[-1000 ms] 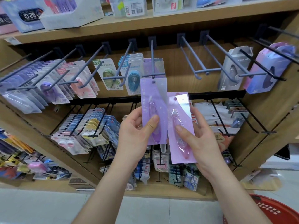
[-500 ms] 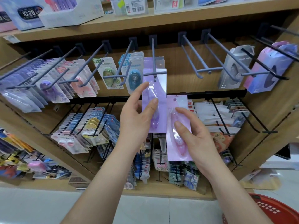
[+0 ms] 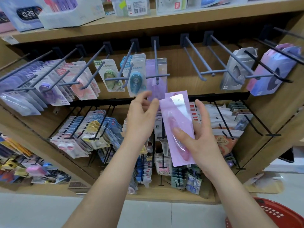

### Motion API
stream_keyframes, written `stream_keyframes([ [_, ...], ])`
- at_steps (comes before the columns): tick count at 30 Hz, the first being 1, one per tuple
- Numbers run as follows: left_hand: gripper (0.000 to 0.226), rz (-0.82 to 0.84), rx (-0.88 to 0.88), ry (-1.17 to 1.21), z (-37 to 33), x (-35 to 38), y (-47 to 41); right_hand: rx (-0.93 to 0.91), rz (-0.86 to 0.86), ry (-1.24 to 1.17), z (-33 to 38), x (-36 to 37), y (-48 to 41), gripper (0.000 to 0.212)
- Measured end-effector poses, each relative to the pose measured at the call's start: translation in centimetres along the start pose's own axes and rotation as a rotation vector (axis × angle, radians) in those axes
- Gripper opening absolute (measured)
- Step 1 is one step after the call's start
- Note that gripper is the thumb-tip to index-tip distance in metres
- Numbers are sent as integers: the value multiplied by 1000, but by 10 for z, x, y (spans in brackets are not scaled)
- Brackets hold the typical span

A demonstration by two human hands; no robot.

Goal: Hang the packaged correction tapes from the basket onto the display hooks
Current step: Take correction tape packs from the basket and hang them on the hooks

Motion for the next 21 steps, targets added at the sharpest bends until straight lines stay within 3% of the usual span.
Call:
stream_keyframes([
  [3, 13, 148, -112, 261, 4, 16, 22, -29, 13, 65, 0, 3, -1, 83],
  [7, 13, 109, -231, 430, 13, 10, 24, -40, 49, 155, 0, 8, 1, 70],
  [12, 7, 21, -202, 471, 11, -5, 22, 5, 3, -5, -1, -2, 2, 45],
  [16, 19, 47, -188, 530, 3, -3, 23, 50, -38, -38, 0, -22, 8, 69],
  [18, 21, 68, -175, 535, -1, 1, 24, 68, -71, 70, 3, -36, 9, 70],
  [21, 26, 123, -46, 418, -12, 8, 23, 27, -131, 353, 16, -63, 7, 47],
])
Point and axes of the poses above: each hand's wrist, its own y-axis away from the middle knuckle, its own x-axis out of the palm, z = x × y, the point moved 9 cm from there along -y, towards the middle knuckle, and after that the axes turned 2 degrees about y, right-handed, at the moved point
